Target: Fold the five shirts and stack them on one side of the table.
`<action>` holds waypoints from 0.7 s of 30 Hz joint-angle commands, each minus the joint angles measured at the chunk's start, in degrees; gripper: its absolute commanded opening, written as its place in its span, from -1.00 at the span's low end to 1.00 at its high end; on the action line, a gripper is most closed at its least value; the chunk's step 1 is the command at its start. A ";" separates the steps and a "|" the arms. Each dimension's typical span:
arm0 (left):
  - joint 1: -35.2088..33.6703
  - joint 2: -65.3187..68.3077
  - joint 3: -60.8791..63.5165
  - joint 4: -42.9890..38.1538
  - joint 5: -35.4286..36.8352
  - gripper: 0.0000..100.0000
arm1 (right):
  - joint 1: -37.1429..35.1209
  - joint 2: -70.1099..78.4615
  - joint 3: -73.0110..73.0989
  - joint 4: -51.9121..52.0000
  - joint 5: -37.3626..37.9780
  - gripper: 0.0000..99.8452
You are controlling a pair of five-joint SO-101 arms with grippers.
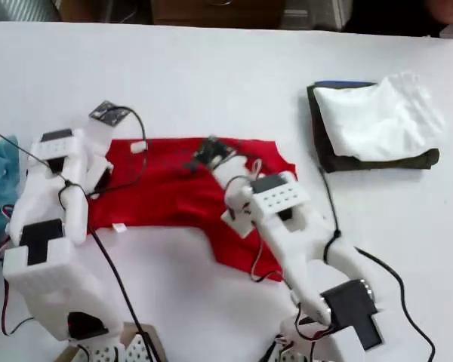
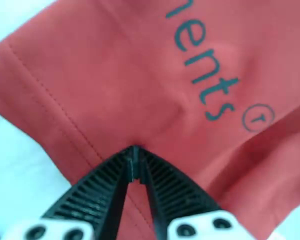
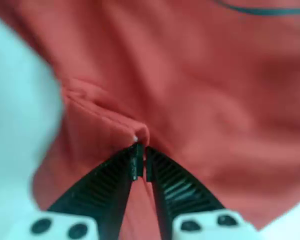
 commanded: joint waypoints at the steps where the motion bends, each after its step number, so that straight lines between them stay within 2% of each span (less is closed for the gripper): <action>1: 0.09 -1.32 0.40 -2.46 0.79 -0.94 | -3.30 0.04 -0.18 4.00 0.53 -0.96; 6: 0.09 -1.23 0.57 -2.73 0.79 -0.94 | -5.14 -3.47 -0.26 12.00 0.62 -0.96; 12: 0.09 -1.23 0.75 -2.73 0.79 -0.94 | -4.79 -22.11 -0.26 16.75 0.62 -0.96; 15: 0.09 -1.23 0.75 -2.73 0.79 -0.94 | -4.70 -28.09 2.02 10.68 0.53 -0.96; 21: 0.09 -1.23 0.75 -2.73 0.79 -0.94 | -4.62 -25.63 15.47 -15.69 0.53 -0.96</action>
